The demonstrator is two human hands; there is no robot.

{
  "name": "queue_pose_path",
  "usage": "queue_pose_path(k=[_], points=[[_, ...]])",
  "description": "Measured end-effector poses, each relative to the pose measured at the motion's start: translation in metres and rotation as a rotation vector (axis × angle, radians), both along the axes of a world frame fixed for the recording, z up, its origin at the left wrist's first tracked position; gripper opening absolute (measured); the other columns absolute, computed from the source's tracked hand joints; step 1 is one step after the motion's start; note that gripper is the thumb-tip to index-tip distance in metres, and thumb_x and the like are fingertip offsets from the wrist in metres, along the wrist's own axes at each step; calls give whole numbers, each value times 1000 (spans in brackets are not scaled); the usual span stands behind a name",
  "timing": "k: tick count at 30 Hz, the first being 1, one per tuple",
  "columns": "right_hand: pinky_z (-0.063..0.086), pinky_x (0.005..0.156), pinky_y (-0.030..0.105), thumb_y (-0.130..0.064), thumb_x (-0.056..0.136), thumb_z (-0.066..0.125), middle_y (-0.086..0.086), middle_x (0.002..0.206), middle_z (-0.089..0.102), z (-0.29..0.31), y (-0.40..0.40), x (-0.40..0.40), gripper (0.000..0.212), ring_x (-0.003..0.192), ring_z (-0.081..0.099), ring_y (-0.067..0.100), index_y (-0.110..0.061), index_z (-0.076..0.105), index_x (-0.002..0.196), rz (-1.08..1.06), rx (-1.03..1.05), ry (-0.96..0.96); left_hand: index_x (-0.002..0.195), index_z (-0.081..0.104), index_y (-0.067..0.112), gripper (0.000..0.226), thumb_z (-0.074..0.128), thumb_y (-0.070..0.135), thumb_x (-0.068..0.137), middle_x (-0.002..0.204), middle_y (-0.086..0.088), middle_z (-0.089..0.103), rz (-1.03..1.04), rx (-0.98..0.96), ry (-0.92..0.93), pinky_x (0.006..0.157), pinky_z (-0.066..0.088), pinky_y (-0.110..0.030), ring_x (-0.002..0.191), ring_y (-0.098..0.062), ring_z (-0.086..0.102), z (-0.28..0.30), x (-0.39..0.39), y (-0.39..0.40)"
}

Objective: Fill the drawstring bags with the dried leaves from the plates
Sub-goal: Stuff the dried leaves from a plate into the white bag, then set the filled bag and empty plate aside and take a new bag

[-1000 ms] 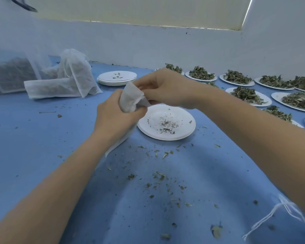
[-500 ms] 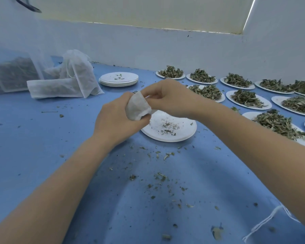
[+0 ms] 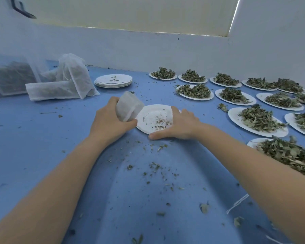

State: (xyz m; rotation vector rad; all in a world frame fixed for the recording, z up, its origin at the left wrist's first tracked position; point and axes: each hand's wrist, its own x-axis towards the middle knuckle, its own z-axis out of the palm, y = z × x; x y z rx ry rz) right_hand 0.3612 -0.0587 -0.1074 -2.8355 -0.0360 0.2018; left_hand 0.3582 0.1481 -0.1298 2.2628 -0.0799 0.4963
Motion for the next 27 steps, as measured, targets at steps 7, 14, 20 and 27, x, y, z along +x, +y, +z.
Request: queue_pose_path(k=[7, 14, 20, 27], points=[[24, 108, 46, -82, 39, 69, 11, 146, 22, -1, 13, 3, 140, 136, 19, 33, -24, 5, 148, -53, 155, -105, 107, 41, 27, 49, 71, 29, 68, 89, 17, 50, -18, -114, 26, 57, 33, -21, 78, 3, 47, 5, 3, 5], [28, 106, 45, -72, 49, 75, 10, 141, 23, 34, 55, 52, 129, 133, 16, 31, -19, 10, 147, 28, 282, -209, 114, 30, 15, 67, 55, 33, 55, 118, -5, 39, 113, -331, 0, 78, 38, -29, 103, -21, 43, 35, 34, 32], [28, 105, 40, -72, 54, 72, 12, 142, 22, 45, 96, 127, 123, 134, 17, 31, -13, 15, 146, 56, 334, -221, 146, 4, 12, 89, 62, 7, 78, 146, -11, 17, 316, -214, 48, 105, 33, -38, 132, -28, 25, 45, 107, 61], [27, 89, 33, -78, 55, 66, 14, 137, 30, 38, 134, 217, 117, 127, 24, 29, -14, 24, 142, 16, 266, -185, 143, 10, 5, 81, 65, 17, 84, 146, -11, 25, 384, -85, -44, 98, 30, -30, 130, -25, 32, 31, 174, 85]])
